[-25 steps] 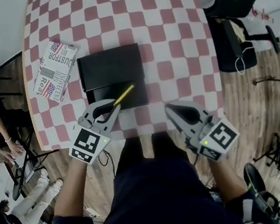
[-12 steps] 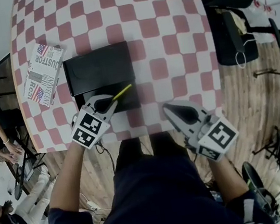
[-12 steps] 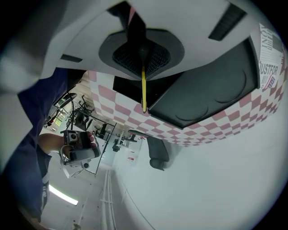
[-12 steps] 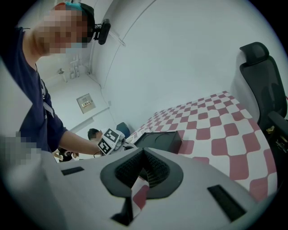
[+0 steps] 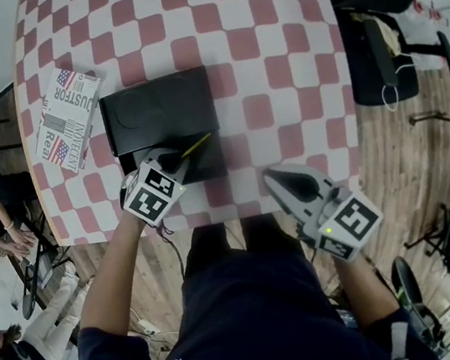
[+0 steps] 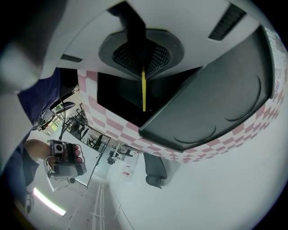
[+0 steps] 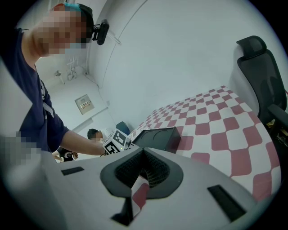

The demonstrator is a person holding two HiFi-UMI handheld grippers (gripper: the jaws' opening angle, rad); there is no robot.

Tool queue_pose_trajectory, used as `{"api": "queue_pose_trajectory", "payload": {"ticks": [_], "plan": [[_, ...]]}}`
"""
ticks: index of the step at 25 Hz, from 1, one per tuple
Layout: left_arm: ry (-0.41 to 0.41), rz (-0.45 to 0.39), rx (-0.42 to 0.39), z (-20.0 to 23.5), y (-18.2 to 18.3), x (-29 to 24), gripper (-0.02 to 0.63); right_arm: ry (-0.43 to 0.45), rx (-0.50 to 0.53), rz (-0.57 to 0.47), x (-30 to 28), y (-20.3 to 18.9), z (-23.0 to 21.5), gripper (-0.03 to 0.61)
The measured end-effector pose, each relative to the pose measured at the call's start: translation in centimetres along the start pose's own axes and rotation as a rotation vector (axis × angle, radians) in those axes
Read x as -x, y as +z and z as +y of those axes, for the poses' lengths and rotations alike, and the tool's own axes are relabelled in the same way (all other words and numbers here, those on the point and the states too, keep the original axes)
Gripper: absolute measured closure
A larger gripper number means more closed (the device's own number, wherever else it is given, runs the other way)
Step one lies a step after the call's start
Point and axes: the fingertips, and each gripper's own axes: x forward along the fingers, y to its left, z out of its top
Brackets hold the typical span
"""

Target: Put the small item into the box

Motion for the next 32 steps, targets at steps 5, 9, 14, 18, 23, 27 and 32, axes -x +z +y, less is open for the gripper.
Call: {"api": "queue_pose_trajectory", "payload": {"ticks": [5,9,14,18,23,27,32], "plan": [[0.014,0.032,0.005,0.2,-0.4,-0.7,0.567,0.001,-0.015,0.01,-0.1,-0.4,-0.3,0.563],[0.034,0.062,0.004,0.6,-1.0,-1.0,0.566,0.003,-0.015,0.017,-0.2,-0.6,-0.2,0.563],[0.05,0.068,-0.021,0.6,-0.9,-1.1,0.563,0.007,-0.014,0.021,-0.2,-0.7,-0.3,0.563],[0.043,0.073,-0.033,0.1,-0.9,-1.1,0.527,0.012,-0.01,0.022,-0.3,-0.5,-0.2,0.563],[0.041,0.076,-0.036,-0.3,-0.9,-1.1,0.49,0.017,-0.003,0.02,-0.6,-0.4,0.2,0.563],[0.055,0.064,-0.039,-0.3,-0.7,-0.6,0.473,0.016,0.005,0.017,-0.7,-0.2,0.4,0.563],[0.068,0.02,-0.022,-0.6,0.0,1.1,0.471,0.006,0.007,0.012,-0.7,-0.1,0.6,0.563]]}}
